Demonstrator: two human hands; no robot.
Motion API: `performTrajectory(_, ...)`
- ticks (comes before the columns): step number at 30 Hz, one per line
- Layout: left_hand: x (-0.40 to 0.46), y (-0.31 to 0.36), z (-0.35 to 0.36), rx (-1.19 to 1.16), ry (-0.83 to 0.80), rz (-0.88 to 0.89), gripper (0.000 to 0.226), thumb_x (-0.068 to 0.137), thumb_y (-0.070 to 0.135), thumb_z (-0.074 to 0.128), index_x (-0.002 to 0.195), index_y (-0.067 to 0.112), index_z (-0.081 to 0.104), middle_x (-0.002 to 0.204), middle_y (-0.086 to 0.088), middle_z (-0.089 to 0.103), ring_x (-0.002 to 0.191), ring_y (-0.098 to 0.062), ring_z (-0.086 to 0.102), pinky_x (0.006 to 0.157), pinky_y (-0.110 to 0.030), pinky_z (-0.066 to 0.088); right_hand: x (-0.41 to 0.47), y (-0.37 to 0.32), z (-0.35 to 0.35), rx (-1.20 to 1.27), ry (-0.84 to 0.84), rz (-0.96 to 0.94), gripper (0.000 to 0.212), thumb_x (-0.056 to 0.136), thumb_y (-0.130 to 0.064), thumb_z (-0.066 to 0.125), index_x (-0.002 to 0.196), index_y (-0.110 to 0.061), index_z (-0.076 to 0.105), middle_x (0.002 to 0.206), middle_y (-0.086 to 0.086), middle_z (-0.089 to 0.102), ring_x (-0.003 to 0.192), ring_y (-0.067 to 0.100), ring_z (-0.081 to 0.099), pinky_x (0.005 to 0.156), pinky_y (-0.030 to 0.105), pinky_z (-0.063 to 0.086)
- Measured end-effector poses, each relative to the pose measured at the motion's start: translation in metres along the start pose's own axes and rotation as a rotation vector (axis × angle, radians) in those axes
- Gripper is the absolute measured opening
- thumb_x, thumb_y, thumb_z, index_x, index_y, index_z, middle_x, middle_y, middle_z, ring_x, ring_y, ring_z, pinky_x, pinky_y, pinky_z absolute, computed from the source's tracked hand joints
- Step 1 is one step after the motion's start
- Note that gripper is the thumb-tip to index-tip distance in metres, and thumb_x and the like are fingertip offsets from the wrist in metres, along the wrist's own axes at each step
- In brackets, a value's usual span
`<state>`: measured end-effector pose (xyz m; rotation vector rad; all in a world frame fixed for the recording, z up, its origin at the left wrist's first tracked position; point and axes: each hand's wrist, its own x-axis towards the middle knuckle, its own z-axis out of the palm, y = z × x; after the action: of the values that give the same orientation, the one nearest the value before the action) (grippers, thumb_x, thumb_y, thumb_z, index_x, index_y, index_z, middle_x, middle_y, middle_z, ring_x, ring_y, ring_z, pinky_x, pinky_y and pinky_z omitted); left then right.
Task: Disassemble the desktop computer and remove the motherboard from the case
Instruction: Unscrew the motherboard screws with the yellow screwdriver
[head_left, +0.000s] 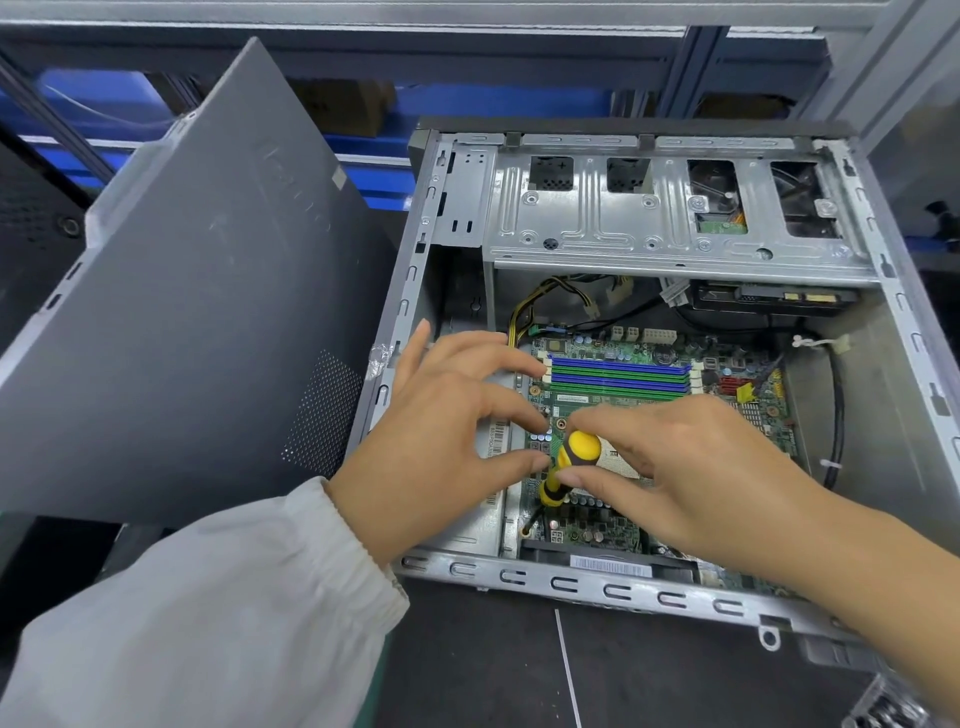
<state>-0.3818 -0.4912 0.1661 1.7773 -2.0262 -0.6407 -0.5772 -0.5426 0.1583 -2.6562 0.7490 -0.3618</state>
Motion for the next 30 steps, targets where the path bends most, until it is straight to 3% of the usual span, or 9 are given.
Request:
performTrajectory(6, 0.0, 0.002, -0.002, 0.017, -0.062, 0.016, 0.019, 0.077, 0.036, 0.074, 0.096, 0.035, 0.073, 0.128, 0.028, 0.048, 0.137, 0.001, 0.02, 0.117, -0.038, -0.011, 0.001, -0.004, -0.001, -0.157, -0.043, -0.13, 0.039, 0.09, -0.043, 0.044, 0.082, -0.012, 0.066, 0.047, -0.008, 0.048, 0.035, 0.019, 0.044, 0.033, 0.026, 0.032)
performTrajectory(10, 0.0, 0.002, -0.004, 0.013, -0.258, 0.098, 0.053, 0.077, 0.028, 0.071, 0.127, 0.037, 0.054, 0.14, 0.029, 0.039, 0.142, 0.007, -0.006, 0.114, -0.039, -0.021, 0.007, -0.007, -0.001, -0.208, -0.127, -0.223, 0.041, 0.092, -0.046, 0.042, 0.077, -0.015, 0.063, 0.048, -0.006, 0.05, 0.037, 0.02, 0.045, 0.034, 0.026, 0.034)
performTrajectory(12, 0.001, 0.004, -0.008, -0.062, -0.357, 0.151, 0.072, 0.078, 0.023, 0.07, 0.14, 0.035, 0.037, 0.137, 0.025, 0.045, 0.142, 0.008, 0.002, 0.114, -0.038, -0.023, 0.011, -0.007, -0.001, -0.179, -0.161, -0.259, 0.03, 0.089, -0.043, 0.056, 0.078, -0.017, 0.063, 0.05, -0.005, 0.054, 0.039, 0.022, 0.05, 0.035, 0.026, 0.037)
performTrajectory(13, 0.002, 0.005, -0.009, -0.094, -0.398, 0.168, 0.074, 0.079, 0.022, 0.069, 0.142, 0.034, 0.032, 0.128, 0.023, 0.054, 0.139, 0.009, 0.019, 0.114, -0.038, -0.022, 0.013, -0.008, -0.002, -0.154, -0.173, -0.267, 0.024, 0.086, -0.04, 0.063, 0.079, -0.017, 0.065, 0.051, -0.004, 0.056, 0.042, 0.023, 0.052, 0.036, 0.027, 0.039)
performTrajectory(15, 0.005, 0.006, -0.008, -0.114, -0.422, 0.199, 0.063, 0.081, 0.023, 0.065, 0.133, 0.038, 0.034, 0.096, 0.018, 0.066, 0.105, 0.011, 0.053, 0.116, -0.039, -0.019, 0.018, -0.008, -0.005, -0.095, -0.21, -0.279, 0.014, 0.082, -0.034, 0.07, 0.084, -0.02, 0.067, 0.057, -0.004, 0.062, 0.048, 0.023, 0.058, 0.039, 0.03, 0.044)
performTrajectory(17, 0.01, 0.006, -0.008, -0.104, -0.401, 0.217, 0.046, 0.083, 0.022, 0.066, 0.117, 0.041, 0.04, 0.075, 0.013, 0.066, 0.079, 0.005, 0.06, 0.118, -0.039, -0.014, 0.026, -0.006, -0.01, -0.08, -0.252, -0.296, 0.011, 0.084, -0.031, 0.068, 0.091, -0.023, 0.068, 0.066, -0.006, 0.066, 0.056, 0.023, 0.062, 0.043, 0.03, 0.045)
performTrajectory(23, 0.015, 0.005, -0.009, -0.096, -0.388, 0.226, 0.039, 0.081, 0.017, 0.072, 0.103, 0.033, 0.044, 0.063, 0.014, 0.06, 0.071, 0.001, 0.061, 0.12, -0.034, -0.006, 0.037, -0.003, -0.013, -0.156, -0.295, -0.339, 0.01, 0.087, -0.034, 0.061, 0.093, -0.027, 0.066, 0.07, -0.004, 0.064, 0.061, 0.024, 0.061, 0.047, 0.026, 0.033)
performTrajectory(26, 0.016, 0.005, -0.008, -0.05, -0.406, 0.241, 0.033, 0.081, 0.018, 0.071, 0.098, 0.028, 0.045, 0.067, 0.007, 0.064, 0.072, 0.001, 0.06, 0.119, -0.033, -0.004, 0.034, -0.004, -0.013, -0.127, -0.27, -0.344, 0.009, 0.079, -0.032, 0.067, 0.085, -0.025, 0.07, 0.063, -0.006, 0.064, 0.054, 0.022, 0.061, 0.043, 0.023, 0.032)
performTrajectory(30, 0.018, 0.005, -0.008, -0.046, -0.443, 0.236, 0.028, 0.082, 0.017, 0.071, 0.099, 0.021, 0.048, 0.067, 0.007, 0.064, 0.07, 0.003, 0.058, 0.119, -0.032, -0.005, 0.033, -0.003, -0.012, -0.097, -0.302, -0.306, 0.013, 0.085, -0.036, 0.065, 0.093, -0.026, 0.069, 0.072, -0.006, 0.068, 0.064, 0.023, 0.064, 0.048, 0.026, 0.036)
